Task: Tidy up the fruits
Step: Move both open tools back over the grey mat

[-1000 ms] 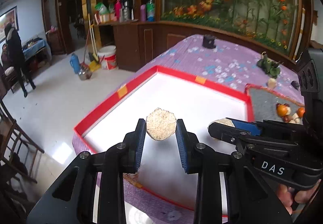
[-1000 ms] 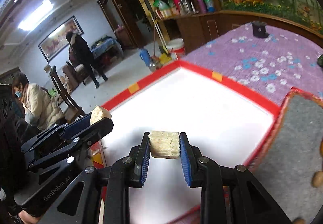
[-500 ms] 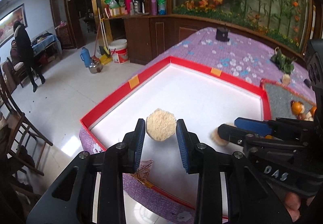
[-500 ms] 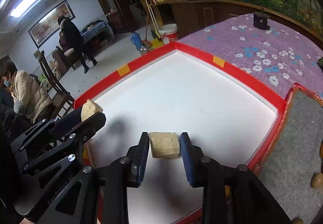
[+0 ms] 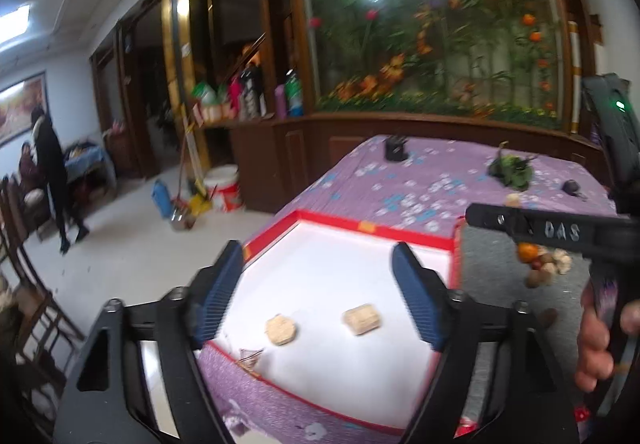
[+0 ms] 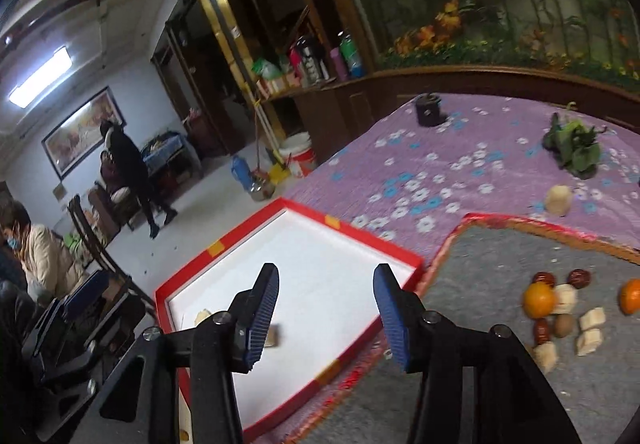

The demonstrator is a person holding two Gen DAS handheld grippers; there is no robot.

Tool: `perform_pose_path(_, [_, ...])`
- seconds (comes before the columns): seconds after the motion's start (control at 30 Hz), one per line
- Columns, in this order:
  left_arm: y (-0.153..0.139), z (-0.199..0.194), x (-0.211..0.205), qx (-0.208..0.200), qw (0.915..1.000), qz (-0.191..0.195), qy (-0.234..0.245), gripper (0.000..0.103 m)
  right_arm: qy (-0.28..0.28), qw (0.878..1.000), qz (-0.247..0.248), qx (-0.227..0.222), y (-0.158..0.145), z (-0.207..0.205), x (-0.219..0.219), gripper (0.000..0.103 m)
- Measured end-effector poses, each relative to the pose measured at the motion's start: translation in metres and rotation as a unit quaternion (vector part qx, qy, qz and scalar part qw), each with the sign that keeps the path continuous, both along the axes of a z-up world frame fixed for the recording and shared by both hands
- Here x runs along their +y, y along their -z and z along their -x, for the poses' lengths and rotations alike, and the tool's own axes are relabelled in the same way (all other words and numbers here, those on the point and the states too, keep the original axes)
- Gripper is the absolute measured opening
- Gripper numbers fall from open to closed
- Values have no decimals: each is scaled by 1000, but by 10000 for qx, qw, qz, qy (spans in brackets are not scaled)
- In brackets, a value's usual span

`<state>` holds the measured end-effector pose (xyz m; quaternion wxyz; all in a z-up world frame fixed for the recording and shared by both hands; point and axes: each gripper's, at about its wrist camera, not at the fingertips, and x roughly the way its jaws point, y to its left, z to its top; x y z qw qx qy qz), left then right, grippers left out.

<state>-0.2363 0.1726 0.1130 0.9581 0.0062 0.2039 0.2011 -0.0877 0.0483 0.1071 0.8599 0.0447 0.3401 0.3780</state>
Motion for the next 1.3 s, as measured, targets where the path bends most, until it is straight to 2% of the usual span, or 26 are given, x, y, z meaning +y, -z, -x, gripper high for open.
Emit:
perform_pose_path(0.13, [-12, 9, -14, -158, 9996, -126, 201, 80, 324, 9991, -255, -110, -17, -2, -34, 48])
perform_pose_path(0.23, [-16, 12, -21, -183, 9994, -84, 270, 80, 546, 9977, -293, -271, -30, 3, -58, 49])
perform_pose_path(0.37, [-12, 10, -30, -4, 9991, 31, 414, 80, 860, 9949, -245, -462, -39, 8, -93, 51])
perform_pose_path(0.57, [1, 3, -53, 354, 9961, 79, 805, 80, 1468, 9878, -86, -520, -35, 11, -148, 51])
perform_pose_path(0.77, [8, -2, -64, 540, 9935, 77, 999, 80, 1986, 9796, -19, -308, -19, 4, -197, 51])
perform_pose_path(0.87, [17, -10, -61, 769, 9913, 241, 1045, 80, 2141, 9767, 39, -132, -13, -1, -214, 51])
perform_pose_path(1.07, [44, -26, -54, 1299, 9856, 507, 952, 80, 2309, 9725, 207, 228, 5, -12, -231, 51])
perform_pose_path(1.3, [58, -34, -54, 1534, 9824, 547, 916, 80, 2300, 9705, 386, 618, 30, -21, -231, 52])
